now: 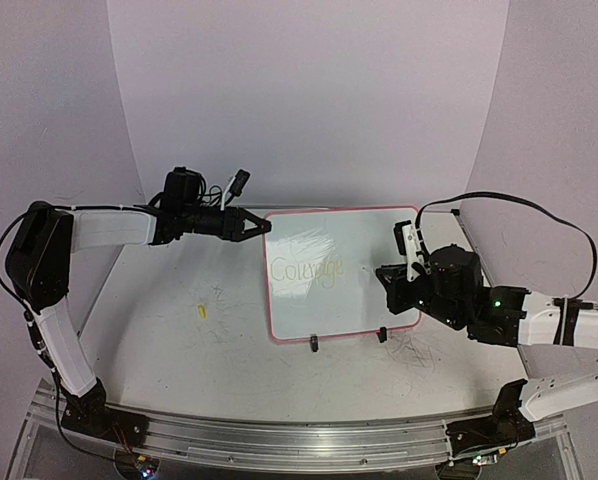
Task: Write a sentence on the whiteboard
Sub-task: Write a sentence at the center of the board.
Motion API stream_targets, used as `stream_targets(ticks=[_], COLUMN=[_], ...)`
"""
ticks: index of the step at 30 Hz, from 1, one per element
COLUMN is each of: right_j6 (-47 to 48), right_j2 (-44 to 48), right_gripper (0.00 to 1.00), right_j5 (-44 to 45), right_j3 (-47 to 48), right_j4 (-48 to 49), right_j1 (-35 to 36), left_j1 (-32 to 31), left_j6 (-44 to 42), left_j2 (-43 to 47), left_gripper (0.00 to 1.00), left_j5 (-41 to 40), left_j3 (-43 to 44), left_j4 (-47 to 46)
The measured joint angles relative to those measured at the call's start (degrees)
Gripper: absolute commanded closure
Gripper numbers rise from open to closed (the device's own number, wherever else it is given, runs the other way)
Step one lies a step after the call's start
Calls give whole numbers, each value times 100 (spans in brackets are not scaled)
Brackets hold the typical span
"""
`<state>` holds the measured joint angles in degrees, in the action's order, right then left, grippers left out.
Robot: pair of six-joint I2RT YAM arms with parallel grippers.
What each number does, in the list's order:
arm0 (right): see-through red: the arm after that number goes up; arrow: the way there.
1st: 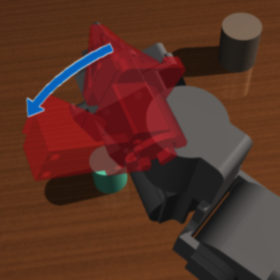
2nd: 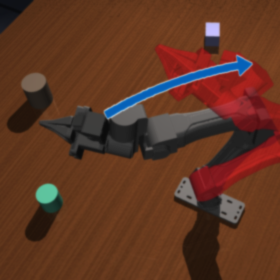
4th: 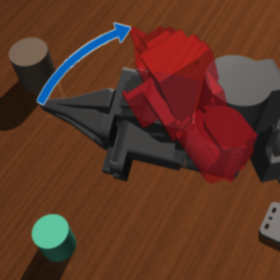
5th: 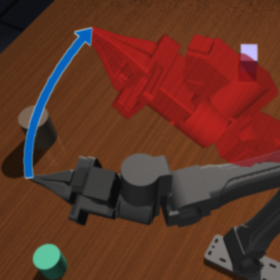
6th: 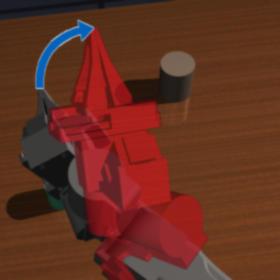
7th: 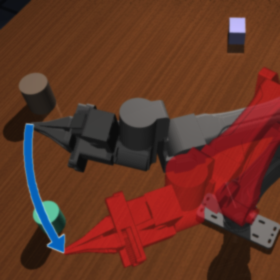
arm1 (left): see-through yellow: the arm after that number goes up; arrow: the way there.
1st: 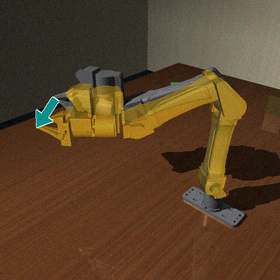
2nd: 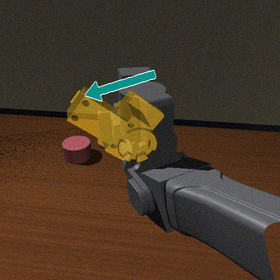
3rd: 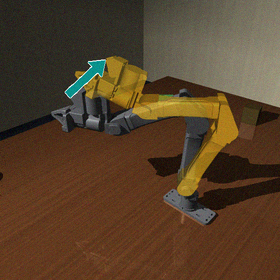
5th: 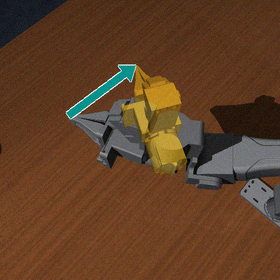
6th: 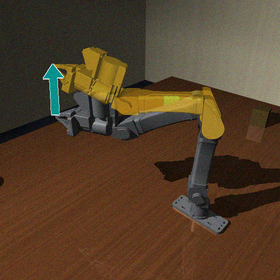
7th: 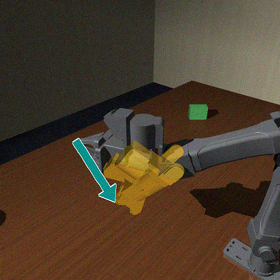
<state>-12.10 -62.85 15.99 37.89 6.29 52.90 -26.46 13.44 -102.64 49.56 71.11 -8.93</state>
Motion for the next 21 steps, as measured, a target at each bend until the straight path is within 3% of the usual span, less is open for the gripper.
stream_targets(ticks=[11, 21], right_j6=[-140, -105], right_j2=[14, -590], right_gripper=[100, 100], right_j5=[-506, -643], right_j3=[25, 486], right_j4=[54, 156], right_j1=[-584, -620], left_j1=[-70, -208], left_j6=[-18, -145], left_j2=[-64, -64], left_gripper=[46, 73], left_j5=[117, 146], left_j3=[0, 0], left_j4=[1, 2])
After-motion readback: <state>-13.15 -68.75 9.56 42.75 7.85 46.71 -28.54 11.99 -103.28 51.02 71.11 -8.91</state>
